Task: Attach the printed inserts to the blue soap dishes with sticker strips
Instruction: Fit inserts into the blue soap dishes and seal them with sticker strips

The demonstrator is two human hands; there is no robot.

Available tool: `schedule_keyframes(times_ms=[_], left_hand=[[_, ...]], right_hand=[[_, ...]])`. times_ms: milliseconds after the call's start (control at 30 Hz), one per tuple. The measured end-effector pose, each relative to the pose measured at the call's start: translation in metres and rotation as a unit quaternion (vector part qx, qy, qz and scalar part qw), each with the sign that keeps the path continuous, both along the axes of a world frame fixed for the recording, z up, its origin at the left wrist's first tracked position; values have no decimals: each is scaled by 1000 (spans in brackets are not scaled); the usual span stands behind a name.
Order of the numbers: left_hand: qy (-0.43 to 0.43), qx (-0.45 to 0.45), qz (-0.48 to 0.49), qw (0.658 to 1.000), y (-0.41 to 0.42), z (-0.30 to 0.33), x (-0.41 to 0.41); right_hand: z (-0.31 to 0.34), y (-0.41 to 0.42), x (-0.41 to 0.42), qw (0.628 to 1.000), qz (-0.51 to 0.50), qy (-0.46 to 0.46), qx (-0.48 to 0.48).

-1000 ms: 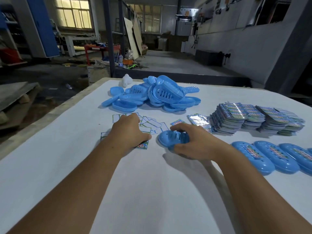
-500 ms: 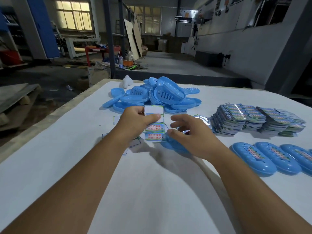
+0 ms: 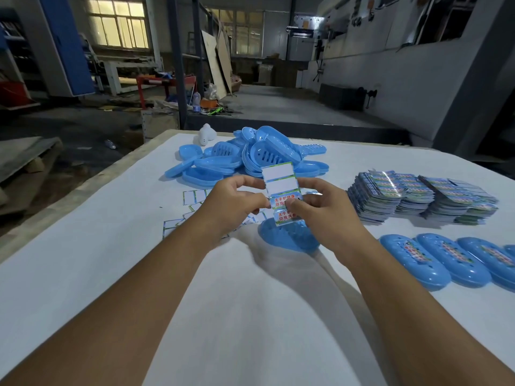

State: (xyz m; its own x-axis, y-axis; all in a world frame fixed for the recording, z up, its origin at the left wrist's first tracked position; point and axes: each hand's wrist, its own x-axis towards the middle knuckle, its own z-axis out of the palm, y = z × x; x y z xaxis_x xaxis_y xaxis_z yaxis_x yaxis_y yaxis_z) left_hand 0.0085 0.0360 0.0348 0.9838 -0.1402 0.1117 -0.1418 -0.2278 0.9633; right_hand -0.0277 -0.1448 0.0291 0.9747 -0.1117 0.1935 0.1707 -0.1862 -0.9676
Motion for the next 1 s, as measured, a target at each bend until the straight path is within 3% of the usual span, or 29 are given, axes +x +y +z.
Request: schedule_keyframes(times_ms=[300, 400, 667, 800, 1000], left_hand=[[-27, -12, -13, 999, -1, -2, -1], [-30, -10, 7, 999, -1, -3, 2], [-33, -23, 22, 999, 0, -4, 2], [-96, 12, 66, 993, -4, -6, 1], [-77, -45, -23, 996, -12, -6, -7]], right_hand=[[0, 1, 0, 1000, -7, 7, -11], [2, 0, 1, 999, -23, 18, 24], [4, 0, -4, 996, 64, 46, 50], [1, 2, -4, 996, 69, 37, 40], [-2, 1, -3, 999, 46, 16, 13]])
